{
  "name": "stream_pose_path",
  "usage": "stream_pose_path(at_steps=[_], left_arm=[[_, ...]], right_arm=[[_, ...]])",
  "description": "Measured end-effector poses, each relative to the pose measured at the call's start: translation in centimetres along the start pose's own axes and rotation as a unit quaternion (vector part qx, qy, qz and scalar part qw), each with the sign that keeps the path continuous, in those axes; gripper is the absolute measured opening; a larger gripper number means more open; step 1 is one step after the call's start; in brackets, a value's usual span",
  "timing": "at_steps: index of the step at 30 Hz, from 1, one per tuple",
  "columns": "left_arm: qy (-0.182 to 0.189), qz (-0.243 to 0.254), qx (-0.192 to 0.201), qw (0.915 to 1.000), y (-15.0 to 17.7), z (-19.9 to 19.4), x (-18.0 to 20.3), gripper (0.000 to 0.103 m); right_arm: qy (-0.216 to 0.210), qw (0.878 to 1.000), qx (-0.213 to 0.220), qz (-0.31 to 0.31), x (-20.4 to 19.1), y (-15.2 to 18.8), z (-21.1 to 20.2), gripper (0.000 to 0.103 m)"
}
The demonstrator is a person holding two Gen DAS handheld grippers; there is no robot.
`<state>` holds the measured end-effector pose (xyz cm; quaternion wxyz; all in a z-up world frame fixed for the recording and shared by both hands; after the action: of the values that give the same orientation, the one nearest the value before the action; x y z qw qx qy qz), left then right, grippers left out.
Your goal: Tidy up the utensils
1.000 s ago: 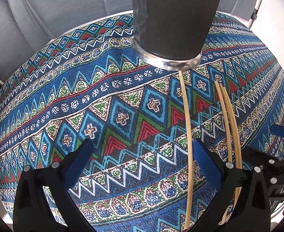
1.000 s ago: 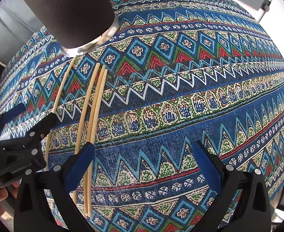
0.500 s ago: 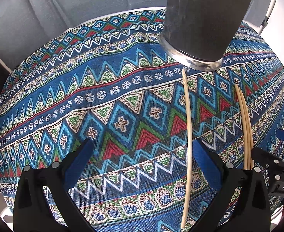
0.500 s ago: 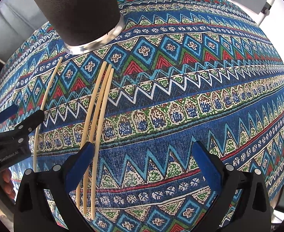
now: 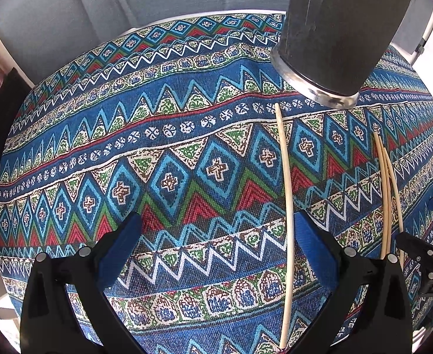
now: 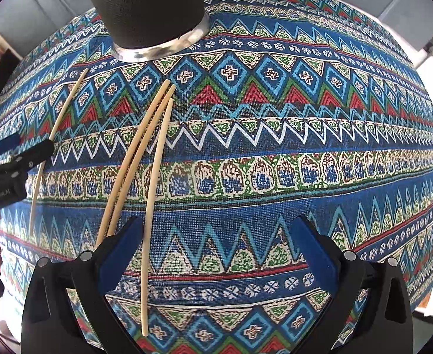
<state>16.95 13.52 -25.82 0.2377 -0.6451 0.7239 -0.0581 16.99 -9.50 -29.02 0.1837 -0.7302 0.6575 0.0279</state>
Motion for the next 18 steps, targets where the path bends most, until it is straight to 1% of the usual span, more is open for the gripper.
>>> stream_pose_path(at_steps=[1,3,5,6,7,8,9,11,12,13,14,15,16,18], left_arm=[[0.001,0.003,-0.002,1.0000,0.0,-0.1,0.3,0.099],[0.004,0.012,-0.004,0.9999,-0.1,0.0,0.5,0.098],[0.005,0.016,-0.006,0.9998,0.1,-0.1,0.5,0.095],[0.006,0.018,-0.007,0.9998,0.2,-0.3,0.4,0.094],[0.007,0.019,-0.008,0.9998,0.3,-0.4,0.3,0.090],[0.007,0.019,-0.008,0.9998,0.5,-0.7,0.2,0.084],[0.007,0.019,-0.010,0.9998,0.4,-1.1,0.2,0.082],[0.008,0.021,-0.013,0.9997,0.9,-1.8,0.2,0.065],[0.008,0.022,-0.015,0.9996,1.2,-2.1,0.2,0.060],[0.008,0.021,-0.017,0.9996,1.6,-2.3,-0.1,0.052],[0.007,0.021,-0.018,0.9996,2.1,-2.5,-0.4,0.048],[0.003,0.020,-0.021,0.9996,2.6,-2.7,-0.8,0.047],[0.002,0.013,-0.025,0.9996,3.1,-2.7,-1.4,0.046],[0.001,-0.003,-0.036,0.9994,4.0,-3.0,-2.4,0.038]], right_arm=[[-0.003,1.000,0.000,-0.006,0.6,0.4,-0.2,0.093],[-0.004,1.000,0.004,-0.015,0.9,0.9,-1.0,0.080],[-0.006,1.000,0.015,-0.017,1.4,1.2,-2.0,0.048],[-0.005,1.000,0.017,-0.018,2.0,1.3,-2.5,0.043],[-0.006,1.000,0.018,-0.019,2.5,1.5,-2.9,0.030],[-0.009,1.000,0.020,-0.022,3.5,1.4,-3.4,0.013],[-0.008,1.000,0.021,-0.020,4.7,1.3,-3.8,0.006],[-0.025,0.999,0.021,-0.009,6.4,1.6,-4.4,0.004],[-0.030,0.999,0.019,-0.010,6.7,1.8,-4.5,0.004],[-0.026,0.999,0.018,-0.012,6.9,2.1,-4.6,0.004],[-0.023,0.999,0.017,-0.015,7.4,2.2,-4.8,0.004],[-0.016,1.000,0.018,-0.012,8.0,2.4,-5.0,0.004],[-0.019,1.000,0.019,-0.003,9.0,2.6,-5.4,0.004],[-0.034,0.999,0.021,0.012,9.9,2.8,-5.9,0.004]])
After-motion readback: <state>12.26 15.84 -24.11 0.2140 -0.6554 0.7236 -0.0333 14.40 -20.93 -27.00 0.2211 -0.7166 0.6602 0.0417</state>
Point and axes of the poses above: each gripper's, at about its wrist camera, not at the fingertips, and z roughly the way its jaws point, x to its right, y to its underside, the point moved 7 cm from there along z, roughly the way its jaws point, and after that the axes turned 15 degrees about -y, right-handed, at the moved point
